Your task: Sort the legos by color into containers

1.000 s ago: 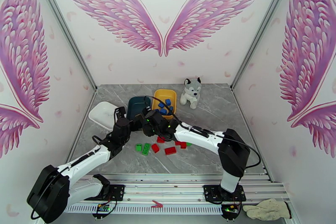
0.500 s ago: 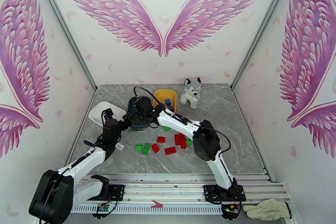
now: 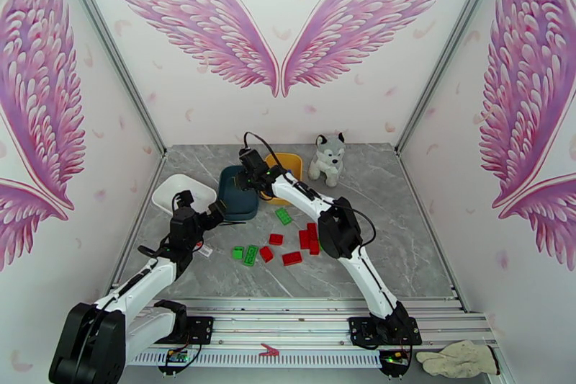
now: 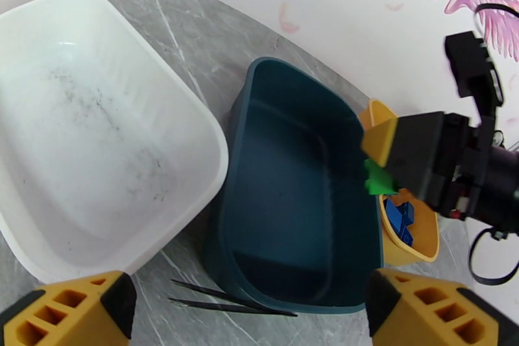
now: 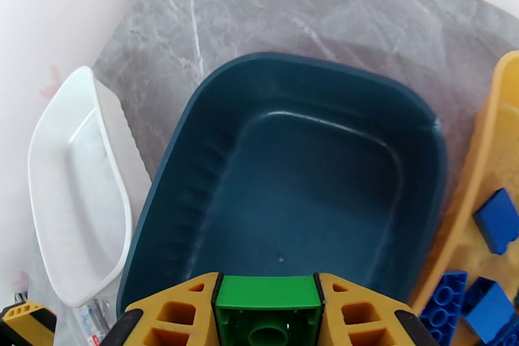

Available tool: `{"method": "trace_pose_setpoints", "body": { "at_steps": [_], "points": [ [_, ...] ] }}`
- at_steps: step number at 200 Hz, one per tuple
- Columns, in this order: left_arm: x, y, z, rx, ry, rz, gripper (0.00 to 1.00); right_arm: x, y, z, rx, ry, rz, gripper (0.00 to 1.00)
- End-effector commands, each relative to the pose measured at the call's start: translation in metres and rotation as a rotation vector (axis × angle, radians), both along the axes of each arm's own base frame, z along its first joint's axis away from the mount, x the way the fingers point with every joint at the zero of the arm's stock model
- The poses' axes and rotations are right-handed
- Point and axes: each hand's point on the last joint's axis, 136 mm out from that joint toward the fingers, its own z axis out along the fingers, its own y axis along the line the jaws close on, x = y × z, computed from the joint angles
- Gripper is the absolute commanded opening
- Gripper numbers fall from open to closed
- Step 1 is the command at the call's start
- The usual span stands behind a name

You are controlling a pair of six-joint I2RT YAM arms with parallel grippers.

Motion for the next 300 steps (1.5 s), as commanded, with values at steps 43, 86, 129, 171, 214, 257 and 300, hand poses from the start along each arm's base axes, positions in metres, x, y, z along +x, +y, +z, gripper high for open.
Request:
{"method": "trace_pose_setpoints", "body": {
  "at_steps": [43,86,129,171,214,257,300],
  "points": [
    [-0.021,-0.016,-0.024,0.019,0.085,-0.085,0.99,-0.007,0.017,0.012,0.071,0.0,0.042,0.61],
    [-0.042,-0.05,-0.037,0.13,0.157,-0.171,0.95,-0.04,-0.008,0.049,0.079,-0.055,0.036,0.69],
    [-0.067,-0.056,-0.042,0.222,0.206,-0.2,0.9,-0.103,-0.069,0.077,0.055,-0.106,0.002,0.67],
    [-0.078,-0.07,-0.057,0.295,0.25,-0.267,0.78,-0.173,-0.115,0.06,-0.012,-0.099,0.023,0.62],
    [-0.078,-0.077,-0.076,0.348,0.314,-0.299,0.7,-0.221,-0.132,0.045,-0.075,-0.106,0.054,0.61],
    [-0.078,-0.093,-0.08,0.355,0.324,-0.348,0.68,-0.241,-0.126,0.032,-0.105,-0.097,0.082,0.6],
    [-0.076,-0.095,-0.095,0.413,0.37,-0.352,0.63,-0.247,-0.123,0.027,-0.104,-0.087,0.09,0.59]
  ]
}}
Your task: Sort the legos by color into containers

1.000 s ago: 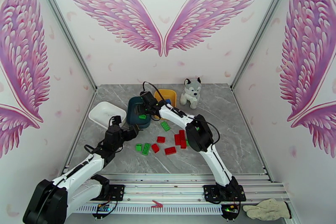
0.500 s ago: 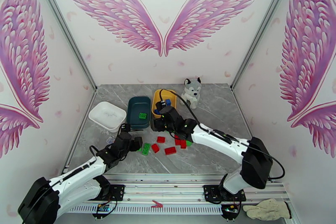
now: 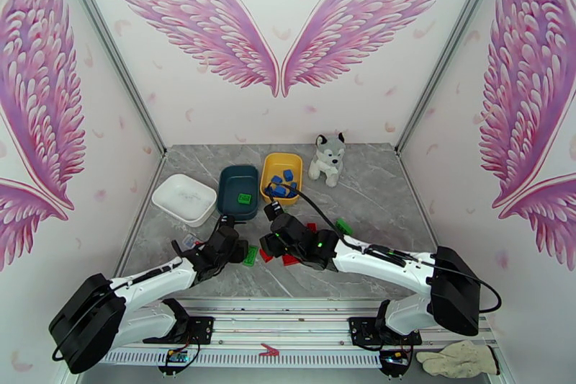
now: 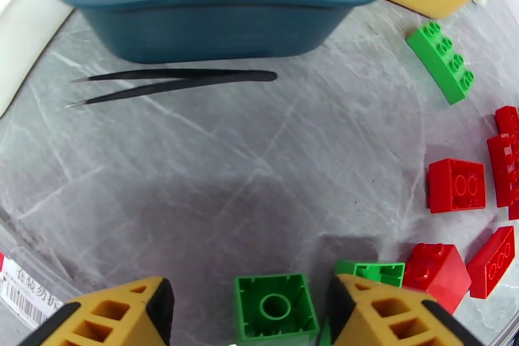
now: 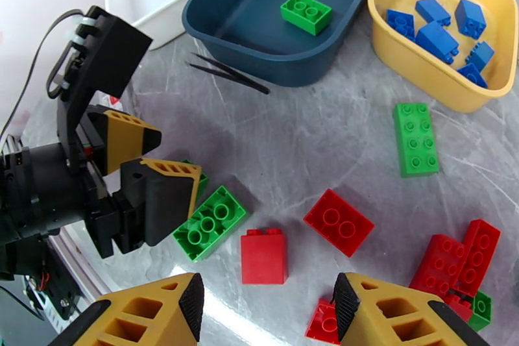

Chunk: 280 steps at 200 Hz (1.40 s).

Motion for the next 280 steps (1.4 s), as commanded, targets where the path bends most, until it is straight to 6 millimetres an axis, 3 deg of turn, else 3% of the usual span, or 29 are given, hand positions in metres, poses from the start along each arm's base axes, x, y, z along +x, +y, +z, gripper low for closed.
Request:
{"method": "trace_pose_setpoints", "body": {
  "at_steps": [1,82,139,236,280],
  "points": [
    [0.007,-0.005,0.002,0.029,-0.006,-0.012,0.63,-0.002,-0.006,-0.004,-0.005,-0.001,-0.026,0.59],
    [0.005,-0.017,-0.009,0.083,0.053,-0.048,0.53,-0.01,-0.027,0.011,0.027,-0.034,-0.049,0.6],
    [0.002,-0.013,-0.013,0.148,0.098,-0.037,0.52,-0.013,-0.035,0.006,0.018,-0.031,-0.058,0.61],
    [0.0,-0.007,-0.006,0.13,0.076,0.025,0.51,-0.014,-0.028,0.004,0.008,-0.024,-0.029,0.61],
    [-0.006,-0.009,-0.019,0.144,0.117,0.007,0.48,-0.013,-0.026,0.008,0.015,-0.028,-0.023,0.61]
  ]
}}
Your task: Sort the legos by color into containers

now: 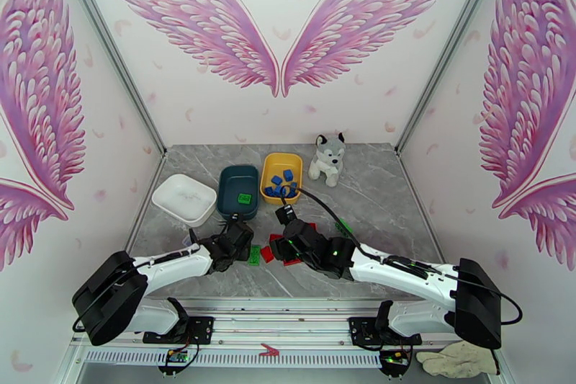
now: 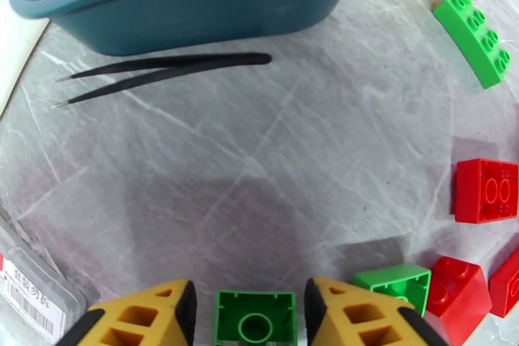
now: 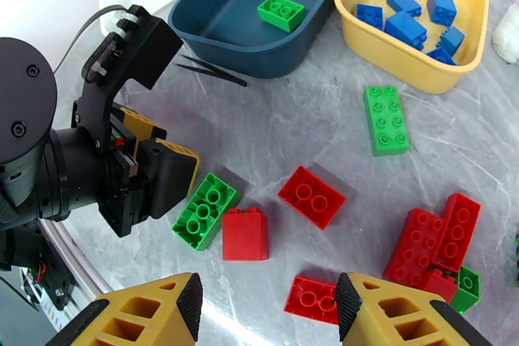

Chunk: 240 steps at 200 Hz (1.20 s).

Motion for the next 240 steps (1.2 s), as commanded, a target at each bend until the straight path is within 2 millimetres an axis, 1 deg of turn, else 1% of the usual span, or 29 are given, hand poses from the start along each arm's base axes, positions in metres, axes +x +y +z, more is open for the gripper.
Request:
{"method": "trace_pose_setpoints", "body": {
  "at_steps": [1,15,31,56,75,100,110,129,153,166,187,198,213,225,240],
  "points": [
    [-0.006,0.002,-0.01,0.017,0.033,-0.002,0.48,-0.002,0.004,0.003,-0.006,-0.003,0.014,0.61],
    [-0.007,0.005,-0.016,0.044,0.048,0.003,0.48,-0.002,0.005,0.003,-0.006,-0.003,0.016,0.61],
    [-0.006,0.005,-0.018,0.048,0.052,0.007,0.45,-0.002,0.005,0.001,-0.007,0.0,0.017,0.61],
    [-0.007,0.003,-0.015,0.037,0.043,0.004,0.4,-0.002,0.005,0.0,-0.004,0.0,0.019,0.61],
    [-0.006,0.001,-0.01,0.03,0.029,0.001,0.32,-0.002,0.005,-0.001,-0.002,0.0,0.018,0.6],
    [-0.003,-0.006,0.012,-0.012,-0.02,-0.015,0.28,-0.002,0.0,-0.003,0.0,-0.012,0.004,0.6],
    [0.0,-0.006,0.025,-0.026,-0.051,-0.013,0.28,-0.001,-0.002,-0.003,0.005,-0.018,-0.005,0.6],
    [0.011,-0.006,0.057,-0.052,-0.132,-0.003,0.28,-0.001,-0.001,-0.003,0.026,-0.03,-0.005,0.6],
    [0.036,-0.002,0.099,-0.081,-0.233,0.027,0.3,0.002,0.002,-0.001,0.042,-0.043,-0.005,0.6],
    [0.056,0.002,0.12,-0.098,-0.28,0.05,0.3,0.005,0.004,0.001,0.053,-0.053,-0.009,0.6],
    [0.091,0.013,0.145,-0.111,-0.327,0.105,0.3,0.008,0.005,-0.001,0.054,-0.057,-0.018,0.6],
    [0.111,0.02,0.152,-0.109,-0.34,0.133,0.31,0.009,0.006,-0.002,0.054,-0.056,-0.019,0.6],
    [0.138,0.026,0.157,-0.093,-0.347,0.165,0.31,0.01,0.006,-0.004,0.051,-0.055,-0.021,0.6],
    [0.159,0.026,0.154,-0.085,-0.339,0.177,0.31,0.01,0.006,-0.005,0.053,-0.052,-0.023,0.6],
    [0.183,0.023,0.142,-0.058,-0.302,0.179,0.3,0.01,0.005,-0.006,0.056,-0.048,-0.023,0.6]
  ]
}}
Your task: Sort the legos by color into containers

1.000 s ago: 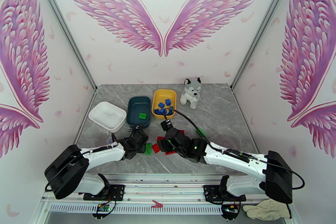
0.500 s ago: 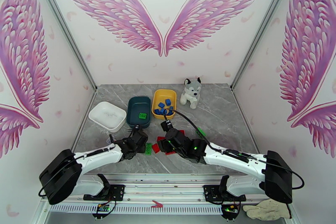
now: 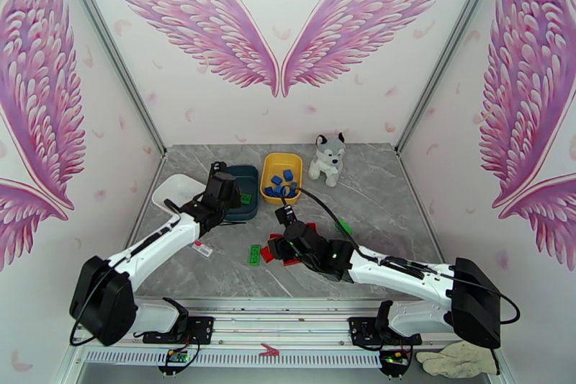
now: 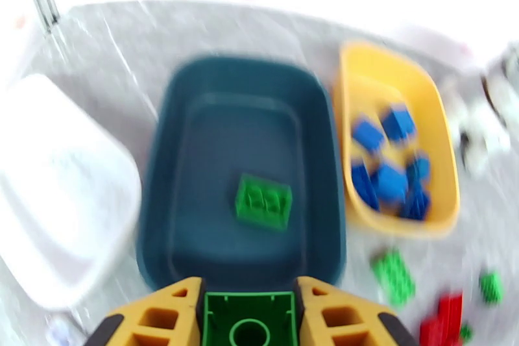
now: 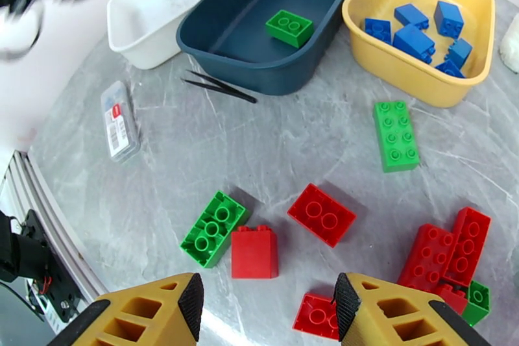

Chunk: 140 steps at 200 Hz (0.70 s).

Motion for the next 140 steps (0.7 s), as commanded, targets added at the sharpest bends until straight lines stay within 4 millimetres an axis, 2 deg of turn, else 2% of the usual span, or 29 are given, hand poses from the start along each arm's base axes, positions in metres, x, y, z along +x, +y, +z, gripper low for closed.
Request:
{"method": "trace_pose_setpoints", "body": {
  "at_steps": [1,25,29,49,57,69,83,95,125,128,140],
  "points": [
    [0.033,-0.007,-0.012,0.043,0.039,-0.019,0.3,0.005,-0.003,-0.004,0.0,-0.013,-0.023,0.61],
    [0.059,-0.011,-0.039,0.079,0.089,-0.005,0.3,0.004,-0.006,-0.006,-0.004,-0.01,-0.028,0.61],
    [0.068,-0.012,-0.033,0.074,0.073,0.002,0.3,0.004,-0.007,-0.007,-0.006,-0.01,-0.031,0.61],
    [0.081,-0.01,-0.049,0.076,0.097,0.018,0.31,0.003,-0.011,-0.009,-0.009,-0.011,-0.037,0.61],
    [0.083,-0.009,-0.052,0.082,0.104,0.022,0.36,0.002,-0.014,-0.009,-0.008,-0.013,-0.041,0.61],
    [0.084,-0.009,-0.049,0.093,0.102,0.023,0.54,0.002,-0.017,-0.009,-0.006,-0.017,-0.045,0.63],
    [0.081,-0.006,-0.042,0.099,0.087,0.029,0.7,0.001,-0.021,-0.01,-0.005,-0.019,-0.048,0.64],
    [0.074,-0.006,-0.032,0.103,0.07,0.027,0.78,0.001,-0.025,-0.009,-0.006,-0.021,-0.054,0.66],
    [0.054,-0.008,-0.004,0.112,0.024,0.014,0.82,0.0,-0.034,-0.01,-0.004,-0.023,-0.064,0.68],
    [0.047,-0.008,-0.013,0.124,0.044,0.008,0.82,0.0,-0.035,-0.009,-0.002,-0.023,-0.065,0.68],
    [0.031,-0.01,-0.01,0.135,0.047,-0.008,0.82,-0.002,-0.037,-0.011,0.002,-0.022,-0.068,0.7]
  ]
}}
